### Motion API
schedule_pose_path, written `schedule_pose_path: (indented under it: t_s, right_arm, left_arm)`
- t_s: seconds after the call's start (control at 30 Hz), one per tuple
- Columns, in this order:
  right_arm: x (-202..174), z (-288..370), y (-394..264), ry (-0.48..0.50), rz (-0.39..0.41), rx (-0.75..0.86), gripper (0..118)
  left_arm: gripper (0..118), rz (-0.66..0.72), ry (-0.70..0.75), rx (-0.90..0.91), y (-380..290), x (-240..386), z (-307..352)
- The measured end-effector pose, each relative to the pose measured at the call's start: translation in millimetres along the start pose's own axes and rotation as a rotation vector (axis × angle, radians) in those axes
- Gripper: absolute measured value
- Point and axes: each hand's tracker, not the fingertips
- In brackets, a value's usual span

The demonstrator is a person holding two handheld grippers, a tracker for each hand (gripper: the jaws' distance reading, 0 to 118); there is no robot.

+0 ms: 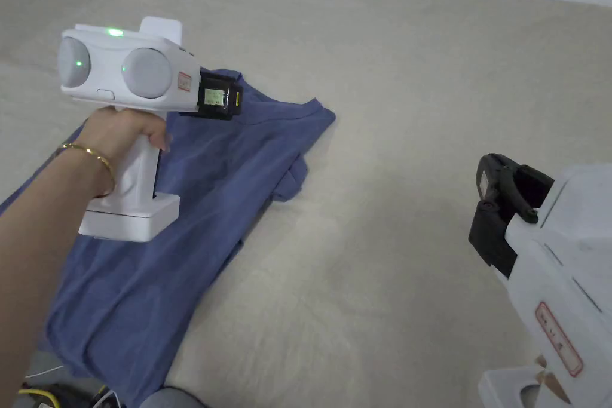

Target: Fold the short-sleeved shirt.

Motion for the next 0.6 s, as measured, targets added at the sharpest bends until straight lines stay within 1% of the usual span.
schedule_pose_path:
  t_s: [0.17,0.2,0.27,0.33,0.4,0.43,0.5,0.53,0.57,0.6]
  right_arm:
    - [0.4,-19.5,-5.8,0.002,-0.015,-0.025,0]
    - [0.8,-22.1,-7.4,0.003,-0.011,-0.031,0]
    - [3.0,-26.3,-10.6,-0.001,-0.009,-0.040,0]
    - [6.7,-30.6,-14.4,-0.008,-0.011,-0.055,0]
    - [10.9,-34.4,-17.8,-0.014,-0.013,-0.072,0]
    - [13.4,-36.1,-19.6,-0.018,-0.016,-0.083,0]
    - [18.3,-37.2,-22.5,-0.026,-0.023,-0.096,0]
    - [20.7,-37.5,-23.6,-0.039,-0.029,-0.111,0]
    - [22.7,-37.9,-24.7,-0.048,-0.040,-0.132,0]
    - [25.4,-37.6,-27.2,-0.047,-0.066,-0.145,0]
  left_arm:
    - [118,-0.064,0.016,-0.210,5.1,6.8,-72.7]
    - [115,-0.074,0.033,-0.254,4.6,8.7,-84.4]
    - [104,-0.079,0.038,-0.311,3.3,9.4,-105.0]
    - [98,-0.050,0.036,-0.344,1.1,12.3,-118.2]
    - [86,-0.028,0.014,-0.351,-2.5,13.0,-127.4]
    - [78,-0.032,0.000,-0.366,-4.9,15.9,-130.5]
    - [70,-0.022,0.002,-0.343,-9.8,21.1,-127.1]
    - [62,-0.020,0.010,-0.330,-12.0,20.7,-126.6]
    - [49,0.002,-0.010,-0.314,-14.1,21.6,-124.7]
    - [41,0.009,-0.013,-0.308,-15.6,23.8,-122.5]
